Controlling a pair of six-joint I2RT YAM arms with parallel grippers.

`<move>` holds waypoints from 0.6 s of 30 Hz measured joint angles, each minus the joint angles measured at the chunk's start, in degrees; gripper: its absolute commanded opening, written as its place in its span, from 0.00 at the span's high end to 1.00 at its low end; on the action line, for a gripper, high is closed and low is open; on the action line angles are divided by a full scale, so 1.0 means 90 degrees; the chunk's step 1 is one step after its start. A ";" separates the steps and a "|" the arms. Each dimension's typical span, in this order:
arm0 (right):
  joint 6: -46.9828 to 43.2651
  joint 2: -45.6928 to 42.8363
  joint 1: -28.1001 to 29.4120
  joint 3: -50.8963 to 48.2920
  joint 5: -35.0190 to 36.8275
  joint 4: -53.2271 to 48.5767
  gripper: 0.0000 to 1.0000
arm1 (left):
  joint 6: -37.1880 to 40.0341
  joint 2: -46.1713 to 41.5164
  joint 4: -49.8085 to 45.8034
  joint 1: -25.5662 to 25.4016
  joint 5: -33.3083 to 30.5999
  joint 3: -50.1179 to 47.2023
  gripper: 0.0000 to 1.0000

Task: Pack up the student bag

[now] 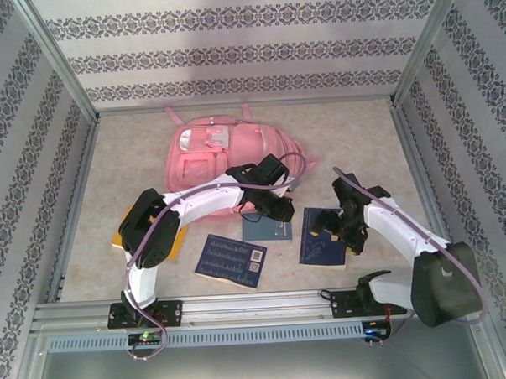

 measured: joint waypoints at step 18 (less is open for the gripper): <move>-0.0520 0.0916 -0.0670 0.0002 0.0131 0.0566 0.19 | 0.0299 0.0282 -0.0221 -0.0053 0.0197 -0.0005 0.94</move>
